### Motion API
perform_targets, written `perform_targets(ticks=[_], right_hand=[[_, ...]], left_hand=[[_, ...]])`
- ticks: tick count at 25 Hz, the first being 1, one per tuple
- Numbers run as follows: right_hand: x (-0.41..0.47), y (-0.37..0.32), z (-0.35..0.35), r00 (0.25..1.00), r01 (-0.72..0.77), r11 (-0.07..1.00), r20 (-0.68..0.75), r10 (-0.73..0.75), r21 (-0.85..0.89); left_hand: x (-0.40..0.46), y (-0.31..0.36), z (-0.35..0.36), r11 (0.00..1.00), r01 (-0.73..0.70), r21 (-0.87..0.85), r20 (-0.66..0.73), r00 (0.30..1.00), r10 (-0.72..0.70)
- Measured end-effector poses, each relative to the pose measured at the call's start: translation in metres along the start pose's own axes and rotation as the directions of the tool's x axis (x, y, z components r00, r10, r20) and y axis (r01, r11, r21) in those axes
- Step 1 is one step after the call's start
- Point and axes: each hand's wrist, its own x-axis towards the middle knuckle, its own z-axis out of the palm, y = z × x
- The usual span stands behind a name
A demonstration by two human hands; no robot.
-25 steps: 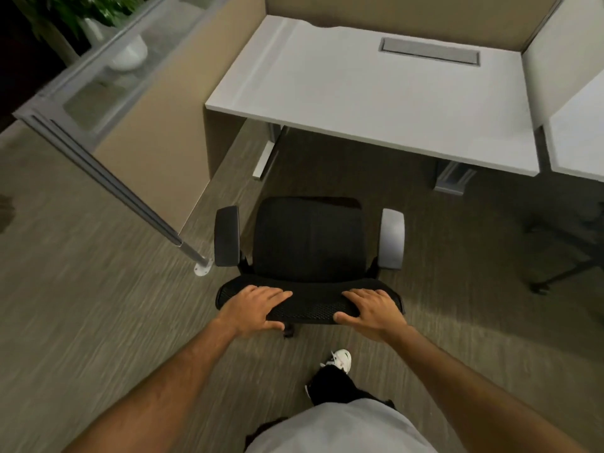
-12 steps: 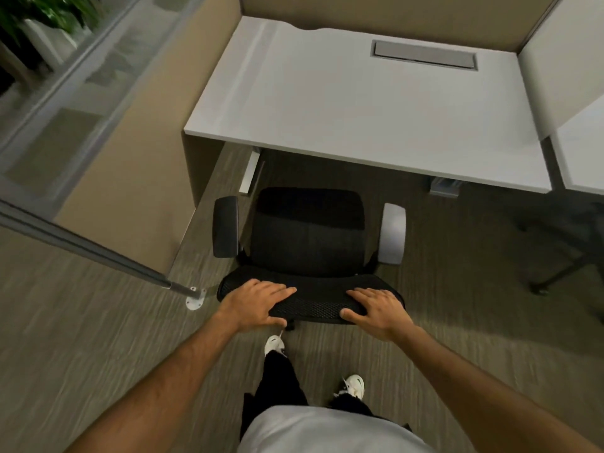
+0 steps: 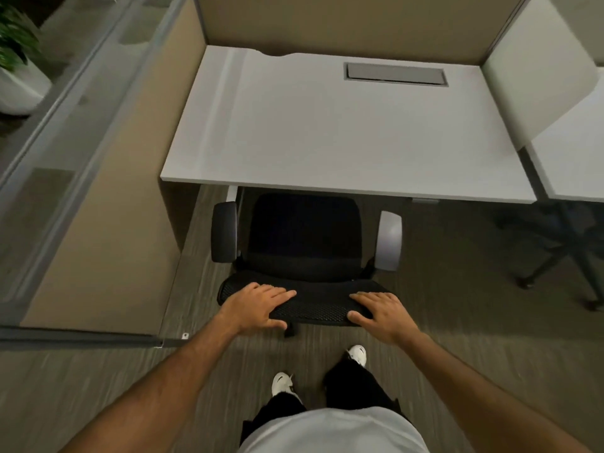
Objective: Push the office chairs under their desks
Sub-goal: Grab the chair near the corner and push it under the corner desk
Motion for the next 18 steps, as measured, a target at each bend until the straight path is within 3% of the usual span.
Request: perform_targets(ticks=[18], right_hand=[[0.139, 0.105, -0.126, 0.993, 0.117, 0.992, 0.0, -0.117, -0.052]], left_hand=[[0.16, -0.041, -0.078, 0.995, 0.094, -0.034, -0.011, 0.995, -0.095]])
